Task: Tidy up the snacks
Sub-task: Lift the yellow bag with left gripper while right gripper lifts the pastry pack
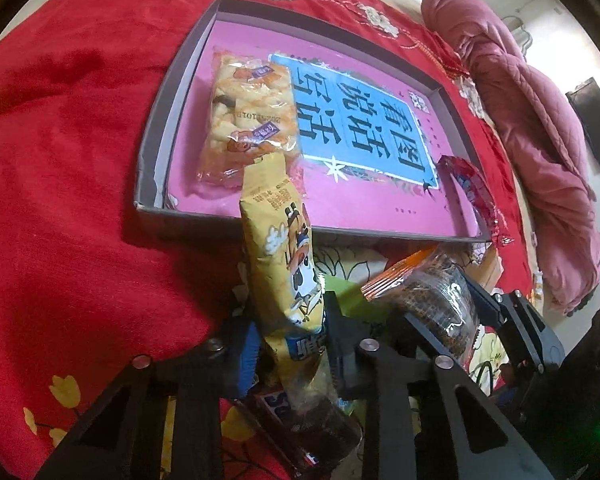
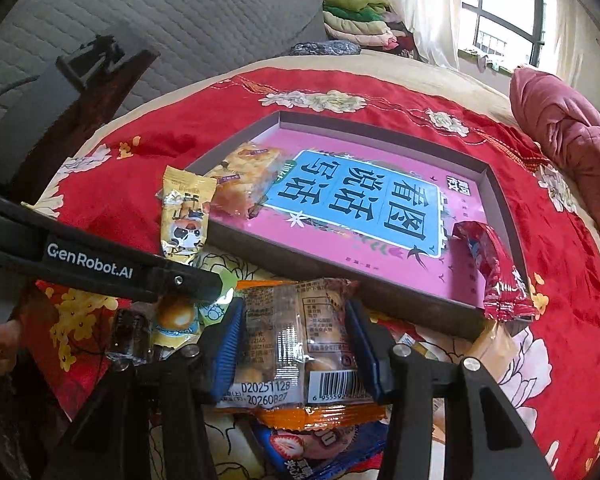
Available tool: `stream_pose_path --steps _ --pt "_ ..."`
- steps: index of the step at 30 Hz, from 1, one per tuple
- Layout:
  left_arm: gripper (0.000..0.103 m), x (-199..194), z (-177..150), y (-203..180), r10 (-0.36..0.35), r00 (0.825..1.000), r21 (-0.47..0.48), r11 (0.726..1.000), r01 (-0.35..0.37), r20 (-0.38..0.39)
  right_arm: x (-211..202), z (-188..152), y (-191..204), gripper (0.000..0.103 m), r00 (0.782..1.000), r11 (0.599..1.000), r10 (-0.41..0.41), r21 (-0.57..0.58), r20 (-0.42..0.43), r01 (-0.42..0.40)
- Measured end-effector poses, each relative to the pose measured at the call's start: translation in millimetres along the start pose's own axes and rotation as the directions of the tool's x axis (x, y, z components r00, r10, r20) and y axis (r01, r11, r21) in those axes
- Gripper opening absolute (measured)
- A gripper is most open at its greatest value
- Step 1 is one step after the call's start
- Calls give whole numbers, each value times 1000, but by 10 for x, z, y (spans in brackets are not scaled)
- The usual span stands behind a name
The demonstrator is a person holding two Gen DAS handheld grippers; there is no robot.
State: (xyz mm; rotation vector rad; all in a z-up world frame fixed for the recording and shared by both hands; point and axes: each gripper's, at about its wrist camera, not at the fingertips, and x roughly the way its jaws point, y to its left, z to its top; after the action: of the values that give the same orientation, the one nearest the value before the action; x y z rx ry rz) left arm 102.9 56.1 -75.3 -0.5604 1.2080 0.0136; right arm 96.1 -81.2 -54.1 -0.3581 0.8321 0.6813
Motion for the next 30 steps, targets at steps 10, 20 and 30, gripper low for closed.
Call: stream_pose_path --steps 10,20,30 --pt "26 -145 -8 -24 -12 999 18 1000 11 34 -47 9 -59 50 1000 999 24 41 18 -24" --pt "26 -329 9 8 -15 997 12 1000 14 75 -124 25 -124 50 998 996 40 81 51 -44" --pt "26 -452 18 39 -15 995 0 1000 15 102 -207 41 -200 50 996 992 42 118 85 -52"
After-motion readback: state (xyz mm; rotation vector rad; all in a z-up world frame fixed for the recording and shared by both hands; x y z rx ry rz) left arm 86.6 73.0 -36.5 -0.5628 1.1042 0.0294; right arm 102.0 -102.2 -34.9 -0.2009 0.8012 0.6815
